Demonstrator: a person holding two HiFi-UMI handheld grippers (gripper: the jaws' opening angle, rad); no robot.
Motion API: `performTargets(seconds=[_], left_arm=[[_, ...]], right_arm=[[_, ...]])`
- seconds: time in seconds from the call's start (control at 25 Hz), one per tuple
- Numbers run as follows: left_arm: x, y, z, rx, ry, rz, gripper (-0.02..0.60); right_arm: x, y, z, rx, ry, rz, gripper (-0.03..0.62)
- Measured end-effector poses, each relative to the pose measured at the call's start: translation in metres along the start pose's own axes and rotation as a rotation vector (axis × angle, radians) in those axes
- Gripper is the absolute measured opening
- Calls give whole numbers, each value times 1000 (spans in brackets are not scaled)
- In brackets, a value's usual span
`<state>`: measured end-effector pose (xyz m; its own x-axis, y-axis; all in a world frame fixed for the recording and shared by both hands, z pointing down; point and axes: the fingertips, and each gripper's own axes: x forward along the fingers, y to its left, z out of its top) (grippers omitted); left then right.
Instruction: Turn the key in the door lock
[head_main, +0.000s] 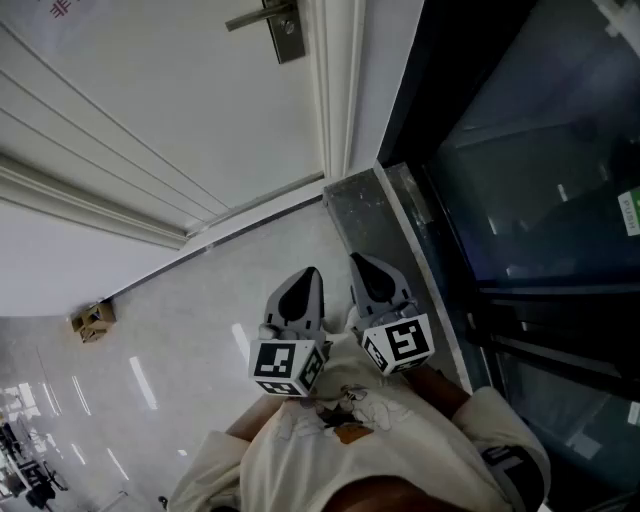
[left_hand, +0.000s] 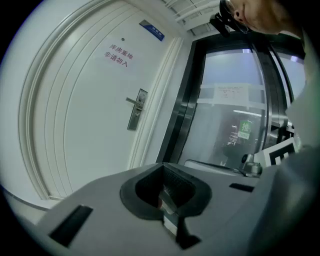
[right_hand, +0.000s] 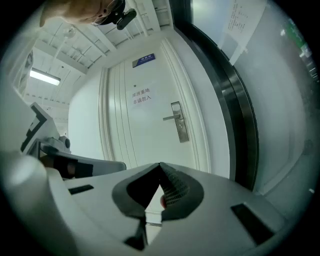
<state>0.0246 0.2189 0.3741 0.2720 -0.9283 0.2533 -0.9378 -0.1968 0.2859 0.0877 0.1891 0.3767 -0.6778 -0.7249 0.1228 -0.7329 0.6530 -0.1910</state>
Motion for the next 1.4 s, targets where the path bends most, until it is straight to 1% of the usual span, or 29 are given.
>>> performTargets(seconds=[0.2, 0.32, 0.48, 0.6, 0.68, 0.76, 0.84, 1.04, 1.08, 1.2, 1.32, 1.4], left_arm=[[4, -18, -4, 4, 6, -1, 6], [5, -26, -3, 2, -12, 4, 6], [9, -35, -15, -14, -10, 14, 6], [12, -30, -18, -32, -4, 28, 6], [16, -21, -16, -41, 2, 40, 6], [26, -10, -13, -48, 5, 44, 6], [39, 6, -5, -58, 2, 46, 6], [89, 70, 16, -91, 13, 41, 6], [101, 83, 23, -89, 15, 31, 6], [133, 118, 54, -46, 3, -4, 6], [157, 144, 82, -31, -3, -48, 6], [174, 163, 97, -20, -10, -60, 6]], right_arm=[[-12, -10, 4, 7, 7, -2, 5], [-14, -11, 7, -9, -1, 19, 5], [-20, -17, 7, -39, -4, 40, 5], [-11, -19, 4, -4, -4, 68, 10], [0, -18, 5, 28, 1, 93, 29], [15, -22, 10, 28, 0, 102, 38], [38, -26, 15, -1, -3, 106, 43], [127, -40, 27, -33, 8, 90, 58], [147, -44, 33, -40, 1, 81, 61], [204, -53, 54, -58, -40, 45, 66], [246, -64, 68, -7, -54, -5, 71], [274, -72, 78, 11, -65, -29, 74]])
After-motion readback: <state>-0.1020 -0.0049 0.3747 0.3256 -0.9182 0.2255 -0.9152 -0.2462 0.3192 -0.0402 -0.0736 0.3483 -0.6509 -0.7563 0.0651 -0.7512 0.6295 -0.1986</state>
